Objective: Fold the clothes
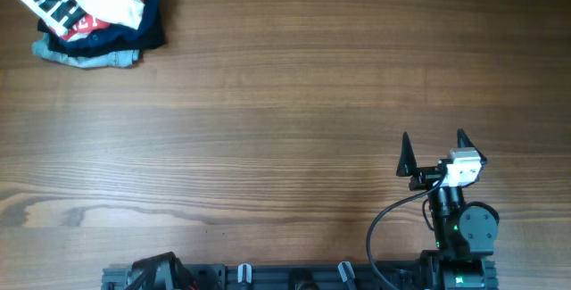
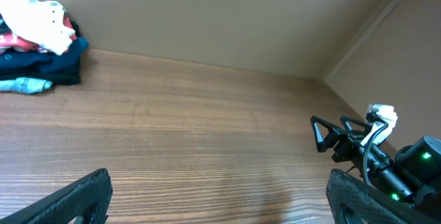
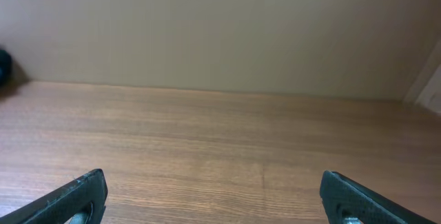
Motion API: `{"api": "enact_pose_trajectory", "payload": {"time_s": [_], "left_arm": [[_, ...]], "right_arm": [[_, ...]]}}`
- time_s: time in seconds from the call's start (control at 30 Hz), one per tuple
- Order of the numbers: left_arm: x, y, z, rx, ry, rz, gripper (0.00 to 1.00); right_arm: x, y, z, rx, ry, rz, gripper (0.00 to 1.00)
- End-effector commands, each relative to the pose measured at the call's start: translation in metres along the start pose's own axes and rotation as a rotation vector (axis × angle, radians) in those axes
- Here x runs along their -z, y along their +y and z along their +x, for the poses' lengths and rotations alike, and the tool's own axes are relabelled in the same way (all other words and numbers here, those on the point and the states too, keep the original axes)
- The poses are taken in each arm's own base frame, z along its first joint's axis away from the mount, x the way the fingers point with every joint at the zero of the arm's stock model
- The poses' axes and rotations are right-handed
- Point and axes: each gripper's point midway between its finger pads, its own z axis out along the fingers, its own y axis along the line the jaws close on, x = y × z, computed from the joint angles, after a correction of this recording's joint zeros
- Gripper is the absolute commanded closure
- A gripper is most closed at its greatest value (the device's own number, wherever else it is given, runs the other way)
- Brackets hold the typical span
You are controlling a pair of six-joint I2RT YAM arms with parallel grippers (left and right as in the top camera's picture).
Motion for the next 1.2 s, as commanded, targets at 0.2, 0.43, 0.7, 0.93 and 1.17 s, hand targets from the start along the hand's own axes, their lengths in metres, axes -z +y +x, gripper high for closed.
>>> {"api": "enact_pose_trajectory", "payload": {"time_s": [0.2,0.43,0.7,0.93,1.17], "left_arm": [[0.001,0.000,0.001,-0.021,-0.007,0.000,0.00],[0.001,0.000,0.001,-0.021,-0.007,0.000,0.00],[-0.056,0.051,-0.017,0.186,-0.031,0.009,0.00],[-0.190,0.116,0.023,0.242,-0.159,-0.005,0.00],[-0.208,0.165,0.056,0.169,-0.219,-0.171,0.00]], "right_arm": [[0.001,0.001,-0.004,0.037,-0.020,-0.009,0.00],[0.001,0.001,-0.004,0.037,-0.020,-0.009,0.00],[0.001,0.001,-0.004,0.037,-0.020,-0.009,0.00],[0.001,0.001,-0.004,0.037,-0.020,-0.009,0.00],[0.001,0.001,-0.004,0.037,-0.020,-0.009,0.00]]}}
